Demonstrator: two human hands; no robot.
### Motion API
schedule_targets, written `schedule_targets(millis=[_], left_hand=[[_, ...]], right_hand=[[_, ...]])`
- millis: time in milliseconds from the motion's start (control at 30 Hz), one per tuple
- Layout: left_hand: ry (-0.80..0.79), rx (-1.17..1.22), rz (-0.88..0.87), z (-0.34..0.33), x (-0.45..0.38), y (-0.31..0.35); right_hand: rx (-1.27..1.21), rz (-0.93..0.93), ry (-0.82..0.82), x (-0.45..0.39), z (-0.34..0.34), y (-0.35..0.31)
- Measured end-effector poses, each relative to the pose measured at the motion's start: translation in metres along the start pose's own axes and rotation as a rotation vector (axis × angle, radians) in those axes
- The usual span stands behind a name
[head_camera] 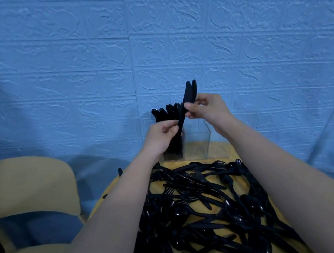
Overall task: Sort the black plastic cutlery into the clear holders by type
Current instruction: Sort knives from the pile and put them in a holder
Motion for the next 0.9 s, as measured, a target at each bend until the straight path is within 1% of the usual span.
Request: schedule_targets(millis=[67, 133, 233, 300, 367, 467, 567, 633, 700, 767, 833, 900], left_hand=[[0.108, -0.14, -0.081, 0.009, -0.015, 0.003], [0.148, -0.193, -0.112, 0.013, -0.028, 0.001], [0.112, -0.249, -0.107, 0.013, -0.04, -0.003], [0.084, -0.341, -0.126, 0.01, -0.044, -0.007], [0.056, -0.455, -0.138, 0.006, -0.043, -0.014], [0.008, -0.575, -0.096, 0.005, -0.04, -0.028], [-0.038, -0.631, -0.052, 0.006, -0.032, -0.035], [-0.032, -0.643, -0.062, 0.009, -0.025, -0.03], [-0.01, -0.632, -0.061, 0.014, -0.017, -0.024], [-0.005, -0.605, -0.059, 0.019, -0.004, -0.019], [-0.002, -0.585, -0.065, 0.023, 0.012, -0.014], [0.002, -0.553, -0.062, 0.025, 0.031, -0.011]], right_hand=[[0.054, 0.063, 0.11, -0.012, 0.002, -0.003], [0.116, 0.104, 0.157, -0.021, 0.0, -0.001], [0.16, 0.128, 0.183, -0.03, -0.003, 0.005], [0.208, 0.124, 0.187, -0.033, -0.007, 0.013], [0.278, 0.091, 0.151, -0.034, -0.016, 0.025], [0.43, 0.05, 0.033, -0.031, -0.034, 0.042], [0.704, 0.008, -0.094, -0.025, -0.043, 0.056], [0.783, -0.044, -0.129, -0.021, -0.043, 0.06], [0.756, -0.087, -0.104, -0.016, -0.039, 0.058], [0.7, -0.116, -0.046, -0.007, -0.03, 0.051], [0.672, -0.123, 0.004, 0.007, -0.02, 0.043], [0.671, -0.12, 0.022, 0.027, -0.011, 0.035]])
Point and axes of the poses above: each hand's wrist, its own x-axis away from the middle knuckle, its own z-axis out of the back of the hand, y = z × x, the point moved 7 cm from there along -x, towards the middle knuckle, and after that the axes turned 2 degrees about z, right-handed, at the moved point
